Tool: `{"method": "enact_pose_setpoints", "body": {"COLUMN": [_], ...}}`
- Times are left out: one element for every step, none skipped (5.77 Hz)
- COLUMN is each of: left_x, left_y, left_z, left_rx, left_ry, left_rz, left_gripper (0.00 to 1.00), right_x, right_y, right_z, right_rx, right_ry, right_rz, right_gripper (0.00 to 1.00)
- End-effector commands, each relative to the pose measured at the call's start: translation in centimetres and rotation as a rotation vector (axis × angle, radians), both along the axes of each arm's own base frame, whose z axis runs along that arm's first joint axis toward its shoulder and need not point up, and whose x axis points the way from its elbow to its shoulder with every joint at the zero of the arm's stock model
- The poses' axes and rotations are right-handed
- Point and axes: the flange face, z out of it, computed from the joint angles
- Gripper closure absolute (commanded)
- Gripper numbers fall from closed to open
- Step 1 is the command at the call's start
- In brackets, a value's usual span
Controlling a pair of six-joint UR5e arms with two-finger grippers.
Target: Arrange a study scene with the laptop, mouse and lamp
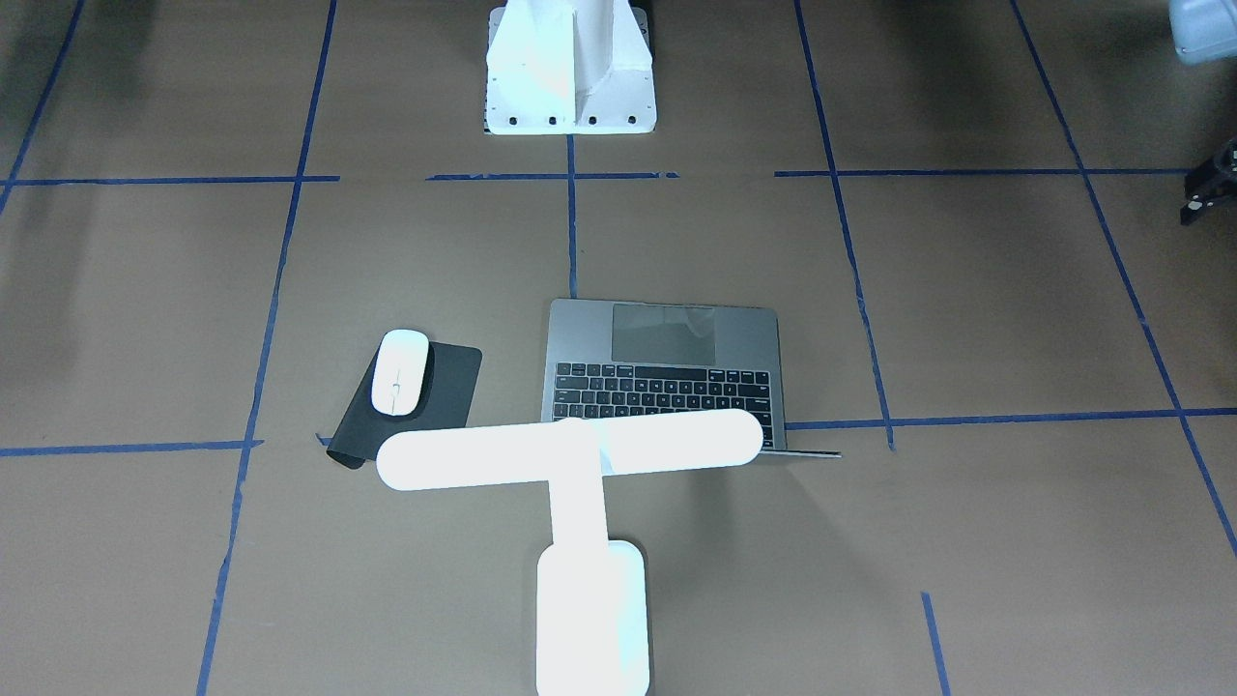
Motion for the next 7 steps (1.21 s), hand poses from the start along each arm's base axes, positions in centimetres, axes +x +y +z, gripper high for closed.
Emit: {"method": "enact_pose_setpoints", "body": {"left_x": [-3.6, -3.7, -3.5, -3.4, -3.5, -3.5, -3.4], "left_y": [2.1, 2.4, 2.3, 2.3, 2.2, 2.2, 2.2], "left_z": [4.2, 4.8, 4.3, 4.1, 3.8, 3.8, 3.8], "left_rx": [-0.1, -0.116, -0.106, -0.1, -0.09, -0.09, -0.09], "left_ry": [0.002, 0.006, 0.009, 0.01, 0.005, 0.005, 0.006], "left_rz": [-0.08, -0.084, -0.077, -0.075, -0.075, -0.074, -0.073], "left_gripper": [0.0, 0.0, 0.0, 0.0, 0.0, 0.0, 0.0], "right_x": [0.0, 0.0, 0.0, 0.0, 0.0, 0.0, 0.0], "right_y": [-0.2, 0.0, 0.0, 0.0, 0.0, 0.0, 0.1], "right_z": [-0.2, 0.9, 1.6, 1.6, 1.7, 1.7, 1.7], "right_rx": [0.031, 0.059, 0.057, 0.057, 0.053, 0.053, 0.052], "right_ry": [-0.002, -0.003, -0.004, -0.004, -0.005, -0.007, -0.007], "right_rz": [-0.004, -0.003, -0.001, 0.0, 0.001, 0.001, 0.001], "right_gripper": [0.0, 0.0, 0.0, 0.0, 0.0, 0.0, 0.0]}}
